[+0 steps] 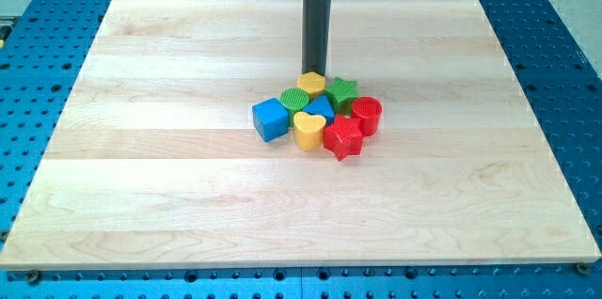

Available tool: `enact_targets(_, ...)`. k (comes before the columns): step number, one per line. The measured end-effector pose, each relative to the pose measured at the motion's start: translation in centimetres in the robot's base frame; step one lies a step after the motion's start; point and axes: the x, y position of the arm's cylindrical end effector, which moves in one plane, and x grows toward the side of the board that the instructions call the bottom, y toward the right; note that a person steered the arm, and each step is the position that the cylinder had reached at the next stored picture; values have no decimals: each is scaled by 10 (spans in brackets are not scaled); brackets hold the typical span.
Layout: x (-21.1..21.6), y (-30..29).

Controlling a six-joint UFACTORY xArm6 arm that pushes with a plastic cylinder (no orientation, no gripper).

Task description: Form a triangle with yellow blocks and cube

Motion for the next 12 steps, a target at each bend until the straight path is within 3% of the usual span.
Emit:
enact_targets(3,-1,-1)
enact_targets(4,-38,6)
enact_targets(5,-19,111)
enact_targets(6,86,140)
enact_targets(7,151,122)
enact_targets(8,167,69)
enact_targets(12,134,10)
